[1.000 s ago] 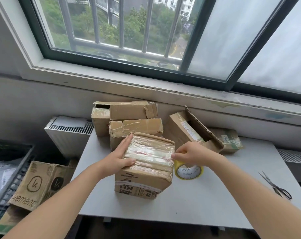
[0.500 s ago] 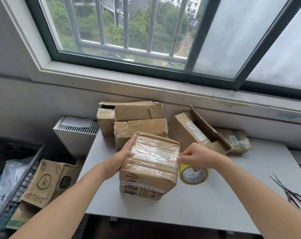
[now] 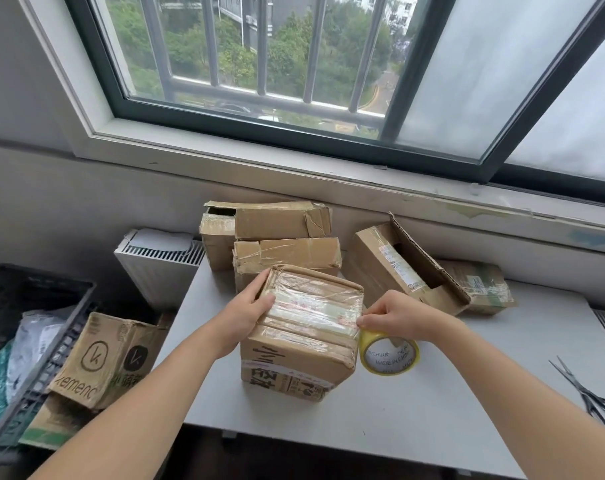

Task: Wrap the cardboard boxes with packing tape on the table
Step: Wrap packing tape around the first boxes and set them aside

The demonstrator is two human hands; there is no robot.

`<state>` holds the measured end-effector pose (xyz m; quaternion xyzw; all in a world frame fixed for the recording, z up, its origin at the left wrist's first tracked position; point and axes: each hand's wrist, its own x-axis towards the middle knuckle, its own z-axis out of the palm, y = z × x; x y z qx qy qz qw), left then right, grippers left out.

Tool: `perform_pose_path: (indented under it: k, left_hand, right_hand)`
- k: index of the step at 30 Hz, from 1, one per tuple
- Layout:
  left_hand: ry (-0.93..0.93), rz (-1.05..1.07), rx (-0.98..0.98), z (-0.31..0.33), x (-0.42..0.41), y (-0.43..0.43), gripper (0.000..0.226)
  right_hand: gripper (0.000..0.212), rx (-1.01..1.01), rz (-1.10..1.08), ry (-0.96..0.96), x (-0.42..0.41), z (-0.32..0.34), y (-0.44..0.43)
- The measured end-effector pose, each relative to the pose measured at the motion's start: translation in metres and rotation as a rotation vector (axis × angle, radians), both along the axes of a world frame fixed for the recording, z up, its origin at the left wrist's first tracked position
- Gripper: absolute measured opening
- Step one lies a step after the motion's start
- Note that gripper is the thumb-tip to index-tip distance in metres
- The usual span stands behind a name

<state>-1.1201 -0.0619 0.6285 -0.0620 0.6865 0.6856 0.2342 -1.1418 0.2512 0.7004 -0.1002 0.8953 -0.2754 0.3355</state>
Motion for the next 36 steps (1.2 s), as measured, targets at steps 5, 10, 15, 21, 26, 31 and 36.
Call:
perform_pose_path:
  k: [5,10,15,21,26,31,36]
  left_hand:
    - [-0.002,0.033,-0.003,0.001,0.004,0.002,0.053]
    - [-0.035,0.062,-0.023,0.011,0.007,0.005,0.041]
    - [-0.029,0.050,-0.244,0.021,0.005,0.008,0.041]
    - [-0.106,0.106,-0.419,0.030,0.003,0.033,0.033]
    - [-0.133,0.140,-0.458,0.028,0.006,0.029,0.049]
    - [0.145,0.096,-1.183,0.043,0.007,0.055,0.055]
    - [0.225,-0.242,-1.412,0.034,0.037,0.124,0.096]
  right_hand:
    - [0.054,0.032,0.023,0.021,0.002,0.000,0.000]
    - [0.058,0.001,0.003,0.057,0.006,-0.005,0.001]
    - [0.060,-0.087,-0.025,0.075,0.016,-0.016,0.008]
    - [0.062,-0.160,-0.007,0.062,0.015,-0.023,0.014]
    - [0.061,-0.213,-0.019,0.095,0.017,-0.032,0.011]
    - [0.070,-0.153,-0.076,0.178,0.017,-0.040,0.007]
    - [0.055,-0.102,-0.038,0.233,0.021,-0.040,0.012]
